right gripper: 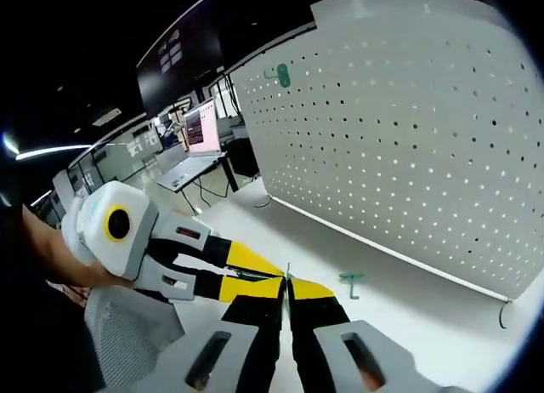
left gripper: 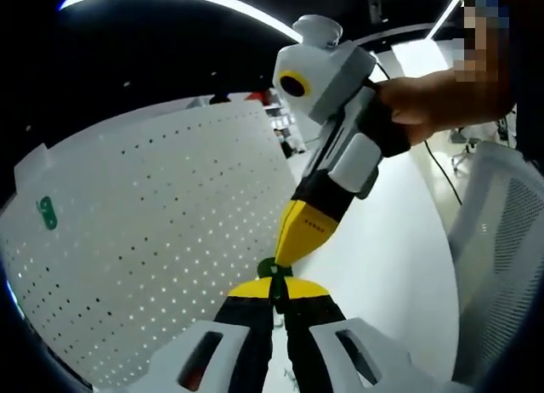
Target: Insert the hook assembly into the mounting plate slot until the hook locks in place.
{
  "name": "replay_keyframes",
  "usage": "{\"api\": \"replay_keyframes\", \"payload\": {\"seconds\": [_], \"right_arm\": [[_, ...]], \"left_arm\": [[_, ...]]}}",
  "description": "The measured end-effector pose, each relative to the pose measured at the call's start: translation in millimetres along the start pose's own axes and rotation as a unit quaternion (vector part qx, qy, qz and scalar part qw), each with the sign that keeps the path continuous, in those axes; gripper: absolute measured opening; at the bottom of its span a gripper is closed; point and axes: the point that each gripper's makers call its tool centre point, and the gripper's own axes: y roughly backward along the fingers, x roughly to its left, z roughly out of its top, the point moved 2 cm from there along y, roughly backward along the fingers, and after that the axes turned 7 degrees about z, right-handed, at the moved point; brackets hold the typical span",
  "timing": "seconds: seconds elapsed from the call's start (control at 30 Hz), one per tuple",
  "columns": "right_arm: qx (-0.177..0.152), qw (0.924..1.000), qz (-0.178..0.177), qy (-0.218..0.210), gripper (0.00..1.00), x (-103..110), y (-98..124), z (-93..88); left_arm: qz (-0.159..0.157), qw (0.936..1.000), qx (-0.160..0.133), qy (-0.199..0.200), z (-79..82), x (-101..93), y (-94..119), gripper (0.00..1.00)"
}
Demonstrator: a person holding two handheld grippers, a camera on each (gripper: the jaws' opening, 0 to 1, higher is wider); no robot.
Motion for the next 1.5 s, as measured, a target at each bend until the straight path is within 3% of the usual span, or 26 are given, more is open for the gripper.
{"api": "replay_keyframes", "payload": {"seconds": [0.33, 0.57, 1.07, 1.3, 1.5], "right_arm": [[-0.007, 0.9998, 0.006, 0.02, 0.02, 2.2, -1.7, 1.9], [-0.019, 0.9988, 0.006, 0.044, 0.12, 3.9, -0.6, 5.4], [-0.054, 0.9936, -0.027, 0.096, 0.45, 0.9, 4.4, 11.8], [-0.068, 0.9891, -0.064, 0.113, 0.68, -8.8, 9.0, 12.7], [-0.082, 0.9872, -0.079, 0.111, 0.76, -12.9, 13.1, 14.4]], "left_arm": [[0.005, 0.9998, 0.003, 0.018, -0.8, 3.0, 0.9, 0.03], [0.016, 0.9993, 0.011, 0.033, -4.0, 8.9, 2.0, 0.03], [0.065, 0.9938, 0.003, 0.09, 4.3, 43.9, 15.0, 0.03], [0.101, 0.9892, -0.001, 0.107, 9.5, 66.8, 23.8, 0.03], [0.139, 0.9836, -0.004, 0.115, 13.0, 91.5, 33.5, 0.03]]}}
